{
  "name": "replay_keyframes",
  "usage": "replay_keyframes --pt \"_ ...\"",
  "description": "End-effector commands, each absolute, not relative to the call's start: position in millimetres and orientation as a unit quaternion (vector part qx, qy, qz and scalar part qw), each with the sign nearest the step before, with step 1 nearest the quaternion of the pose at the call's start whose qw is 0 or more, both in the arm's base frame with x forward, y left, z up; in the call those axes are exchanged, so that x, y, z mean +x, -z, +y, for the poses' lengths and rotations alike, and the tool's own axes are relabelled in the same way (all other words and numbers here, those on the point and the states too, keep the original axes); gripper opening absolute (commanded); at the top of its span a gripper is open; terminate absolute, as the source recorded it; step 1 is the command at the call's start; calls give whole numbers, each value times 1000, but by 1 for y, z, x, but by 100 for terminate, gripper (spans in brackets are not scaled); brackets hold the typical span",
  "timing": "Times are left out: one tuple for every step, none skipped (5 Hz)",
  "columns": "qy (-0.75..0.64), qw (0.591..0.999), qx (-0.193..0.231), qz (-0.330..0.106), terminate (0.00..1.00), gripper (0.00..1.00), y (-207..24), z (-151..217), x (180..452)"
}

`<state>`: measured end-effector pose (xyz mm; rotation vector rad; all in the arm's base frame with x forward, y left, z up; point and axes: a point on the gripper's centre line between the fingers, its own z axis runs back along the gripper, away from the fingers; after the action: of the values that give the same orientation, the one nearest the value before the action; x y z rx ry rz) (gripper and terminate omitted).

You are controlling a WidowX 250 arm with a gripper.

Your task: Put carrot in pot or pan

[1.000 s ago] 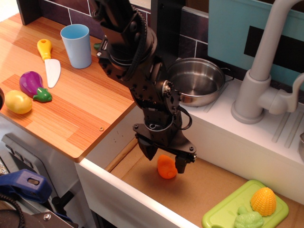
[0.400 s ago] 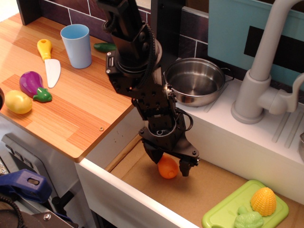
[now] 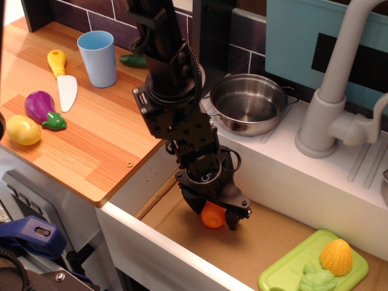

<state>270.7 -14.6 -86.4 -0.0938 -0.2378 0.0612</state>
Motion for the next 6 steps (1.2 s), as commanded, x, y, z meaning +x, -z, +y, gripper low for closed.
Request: replay_keyframes --pt "-34 990 -52 -124 0 0 86 -14 273" --pt "-32 991 -44 -121 0 0 76 -14 272" --pt "-30 994 -20 -100 0 0 43 -11 269" --pt "-34 997 -12 -75 0 0 7 -10 264" --pt "-33 996 22 -78 0 0 -30 -15 260" --pt "-9 994 47 -95 0 0 -77 -37 283"
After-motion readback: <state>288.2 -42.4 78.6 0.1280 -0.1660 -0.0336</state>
